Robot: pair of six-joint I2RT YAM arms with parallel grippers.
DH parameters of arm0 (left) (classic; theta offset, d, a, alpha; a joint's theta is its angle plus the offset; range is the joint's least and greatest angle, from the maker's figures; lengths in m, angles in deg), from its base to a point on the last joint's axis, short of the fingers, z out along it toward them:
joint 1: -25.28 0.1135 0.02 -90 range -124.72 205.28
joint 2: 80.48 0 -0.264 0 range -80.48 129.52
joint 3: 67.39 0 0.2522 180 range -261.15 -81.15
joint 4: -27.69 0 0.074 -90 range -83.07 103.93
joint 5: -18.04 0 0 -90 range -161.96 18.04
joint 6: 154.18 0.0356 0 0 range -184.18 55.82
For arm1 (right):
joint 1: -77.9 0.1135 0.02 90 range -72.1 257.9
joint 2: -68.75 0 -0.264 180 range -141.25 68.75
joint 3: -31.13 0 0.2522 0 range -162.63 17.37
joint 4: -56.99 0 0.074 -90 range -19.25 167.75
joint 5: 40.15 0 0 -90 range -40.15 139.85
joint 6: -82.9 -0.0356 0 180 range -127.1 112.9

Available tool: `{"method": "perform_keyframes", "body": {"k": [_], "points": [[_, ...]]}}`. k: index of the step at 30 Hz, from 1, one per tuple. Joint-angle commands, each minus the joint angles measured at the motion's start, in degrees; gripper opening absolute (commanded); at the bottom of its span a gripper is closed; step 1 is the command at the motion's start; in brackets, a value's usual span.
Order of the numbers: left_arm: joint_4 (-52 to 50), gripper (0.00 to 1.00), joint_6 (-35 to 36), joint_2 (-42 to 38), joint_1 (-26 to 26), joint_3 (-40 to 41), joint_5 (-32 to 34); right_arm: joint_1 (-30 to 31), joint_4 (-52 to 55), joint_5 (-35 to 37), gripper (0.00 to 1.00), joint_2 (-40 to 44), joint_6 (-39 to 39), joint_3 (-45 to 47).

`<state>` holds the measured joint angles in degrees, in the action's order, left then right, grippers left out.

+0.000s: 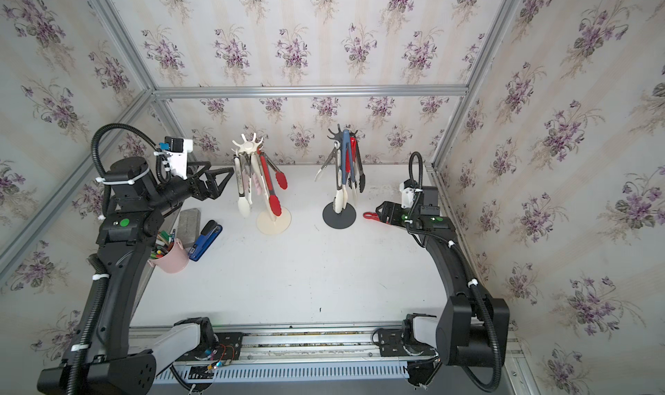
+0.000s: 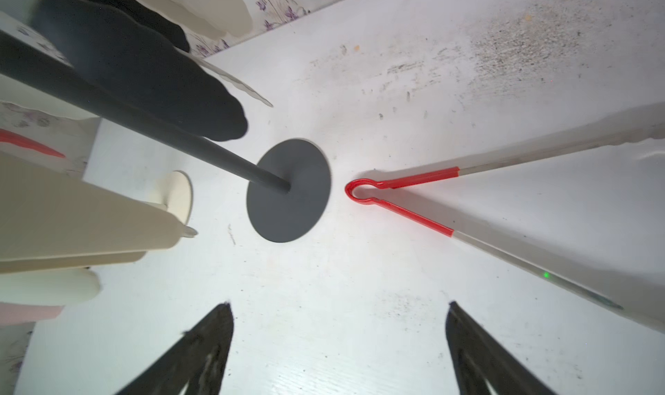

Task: Hang food tongs on kitchen utensil racks
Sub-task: Pick up the food tongs from the center of the board.

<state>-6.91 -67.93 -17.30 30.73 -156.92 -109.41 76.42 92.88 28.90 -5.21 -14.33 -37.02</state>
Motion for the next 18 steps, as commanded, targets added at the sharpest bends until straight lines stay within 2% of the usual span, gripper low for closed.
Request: {"method": "perform_keyframes", "body": {"k": [1,9,18], "points": [[1.68,0.99,-0.97,-1.48,-1.54,1.46,2.28,0.05,-0.51,3.74,0.91,-2.46,6.96,-0.41],[1.68,0.99,-1.38,-7.58,-4.90,6.78,5.25,0.07,4.35,9.88,0.83,-13.76,22.41,-3.87],[1.63,0.99,-2.19,-12.96,-6.64,10.38,7.19,0.07,5.62,16.29,0.78,-23.63,27.92,-8.82]]}}
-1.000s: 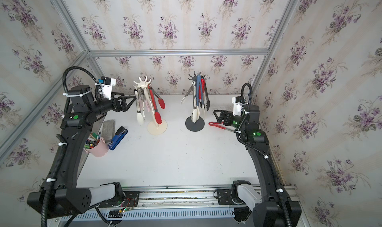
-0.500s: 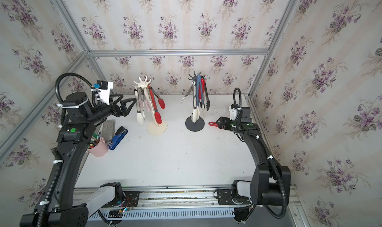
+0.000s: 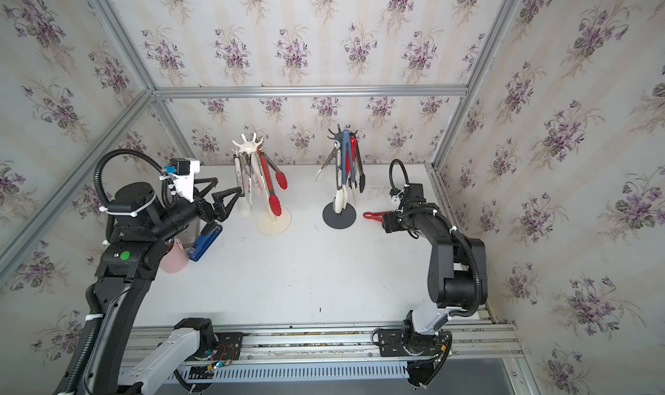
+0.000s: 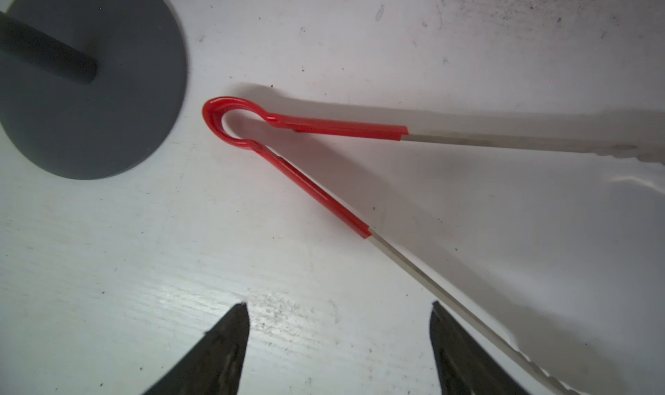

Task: Hang food tongs on kitchen utensil racks
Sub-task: Pick up the food tongs from the center of the board.

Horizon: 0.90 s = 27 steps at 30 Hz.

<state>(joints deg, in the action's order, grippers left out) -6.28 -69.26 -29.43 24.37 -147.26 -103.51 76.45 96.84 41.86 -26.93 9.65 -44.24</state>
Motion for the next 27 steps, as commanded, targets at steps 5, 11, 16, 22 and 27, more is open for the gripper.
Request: {"method": "perform_keyframes", "body": {"k": [5,11,16,22,27], "points": [[0.89,0.99,-1.05,-3.19,-0.65,3.75,1.96,0.05,2.89,4.44,0.74,-6.74,5.95,-4.54],[-0.07,0.99,-0.10,-3.74,-0.67,3.98,1.76,0.09,3.09,5.88,0.72,-10.49,7.40,-6.05],[-0.52,0.99,0.62,-3.69,-0.66,3.63,1.93,0.14,3.27,6.39,0.65,-12.90,8.31,-7.38],[-1.32,0.99,1.30,-3.86,-0.89,3.09,2.23,0.30,2.14,4.16,0.53,-13.92,8.56,-7.49],[-1.41,0.99,1.48,-3.62,-0.94,2.91,2.04,0.89,1.82,1.17,0.32,-14.78,8.96,-6.91]]}}
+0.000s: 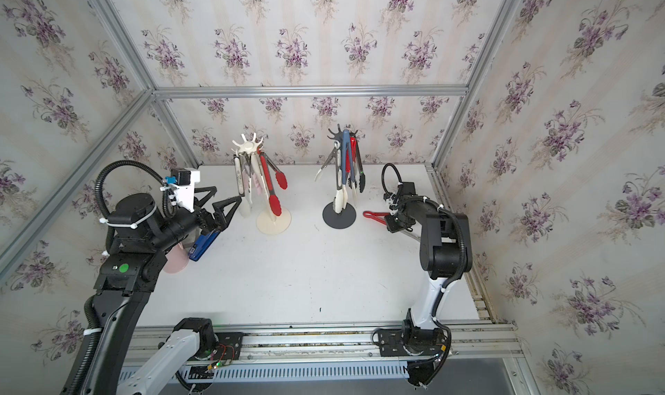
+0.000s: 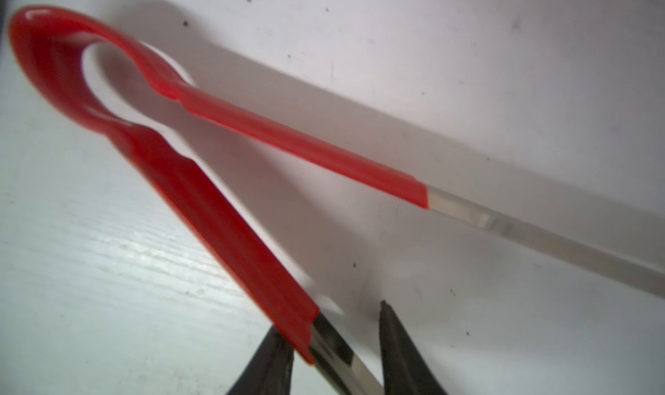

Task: Hang food tongs on kitchen utensil racks
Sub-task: Pick up the food tongs from the center of the board.

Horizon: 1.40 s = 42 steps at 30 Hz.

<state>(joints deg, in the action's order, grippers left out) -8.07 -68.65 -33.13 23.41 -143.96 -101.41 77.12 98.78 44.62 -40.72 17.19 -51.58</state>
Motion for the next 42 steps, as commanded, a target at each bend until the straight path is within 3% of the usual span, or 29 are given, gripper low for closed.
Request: {"method": "perform_keyframes", "body": {"k": [1,5,22,42], "points": [[0.39,0.99,0.87,0.02,0.02,-0.30,-0.10,0.49,-0.08,-2.32,0.31,-1.08,1.69,0.60],[0.22,0.99,1.14,-0.11,0.02,0.03,-0.16,0.95,-0.02,-3.51,0.29,-1.52,1.87,0.49],[0.11,0.99,1.39,-0.24,-0.06,-0.74,-0.97,1.04,1.25,-6.88,0.01,1.97,-0.91,0.50],[0.20,0.99,1.17,3.28,-0.23,-5.65,-1.43,-2.47,5.44,-9.17,0.00,18.62,-7.74,-9.52]]}}
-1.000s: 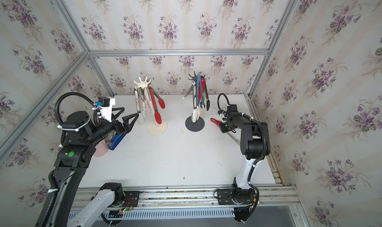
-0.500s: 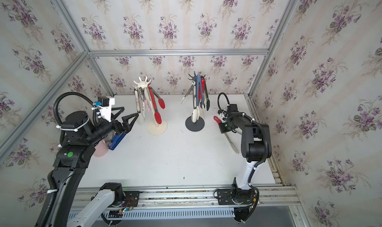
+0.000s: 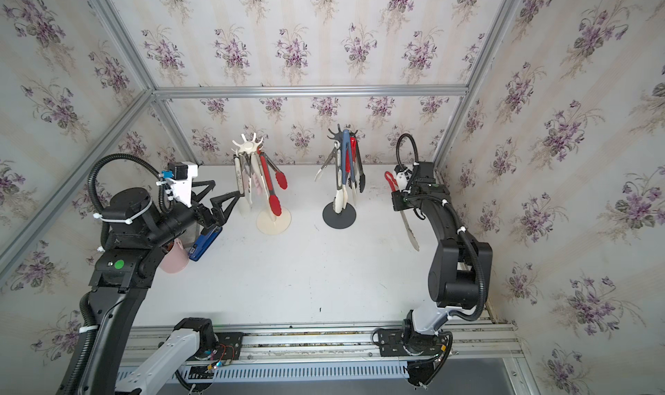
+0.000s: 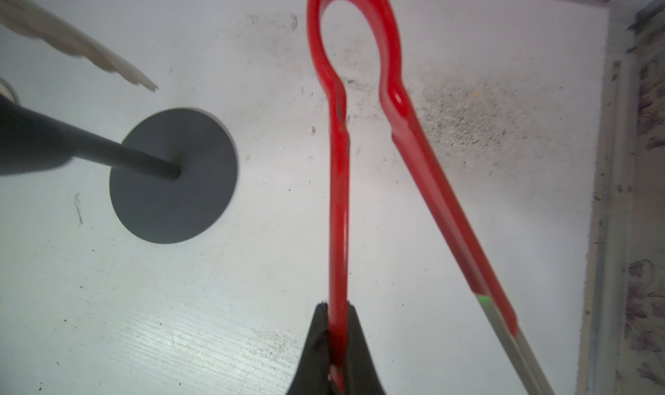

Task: Hang food tongs on kitchen utensil racks
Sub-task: Pick up the food tongs from the center of the board.

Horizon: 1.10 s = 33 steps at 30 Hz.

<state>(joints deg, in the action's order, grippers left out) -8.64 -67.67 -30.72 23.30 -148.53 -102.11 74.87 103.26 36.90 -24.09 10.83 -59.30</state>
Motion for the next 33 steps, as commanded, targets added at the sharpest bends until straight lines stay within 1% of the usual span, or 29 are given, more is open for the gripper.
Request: {"method": "perform_keyframes", "body": {"k": [1,5,9,14,17,20,23,26,29,33], "points": [[0.86,0.99,0.09,1.29,-0.13,-1.52,-0.75,-0.22,1.13,-1.55,0.00,2.76,-1.66,-2.48],[0.95,0.99,-0.29,3.54,-0.42,-3.90,-0.90,-0.55,2.39,-2.36,0.00,6.64,-2.76,-5.38],[1.03,0.99,-1.04,5.96,-0.94,-6.37,-0.85,-1.17,2.88,-6.03,0.00,10.23,-3.69,-7.76],[1.30,0.99,-1.18,8.55,-2.62,-9.14,-1.81,-2.07,3.66,-14.12,0.00,12.69,-4.13,-11.23],[1.47,0.99,-1.07,9.93,-3.94,-10.73,-2.41,-2.33,1.76,-20.73,0.00,14.61,-5.15,-11.82],[1.89,0.99,-1.55,11.04,-4.99,-12.50,-3.38,-2.44,-3.21,-28.98,0.00,17.07,-7.91,-11.41],[2.33,0.99,-1.56,11.94,-6.08,-14.12,-4.88,-2.42,-10.06,-37.52,0.00,19.06,-12.51,-10.87],[3.03,0.99,-1.65,12.97,-7.17,-15.71,-6.71,-2.42,-19.50,-45.10,0.00,20.21,-19.77,-9.46],[3.88,0.99,-2.15,14.14,-8.27,-16.98,-8.55,-2.42,-31.32,-51.24,0.00,20.27,-29.67,-7.66],[6.29,0.99,-3.40,15.90,-10.13,-18.13,-11.02,-1.54,-48.83,-55.49,0.00,20.21,-43.01,-4.15]]}}
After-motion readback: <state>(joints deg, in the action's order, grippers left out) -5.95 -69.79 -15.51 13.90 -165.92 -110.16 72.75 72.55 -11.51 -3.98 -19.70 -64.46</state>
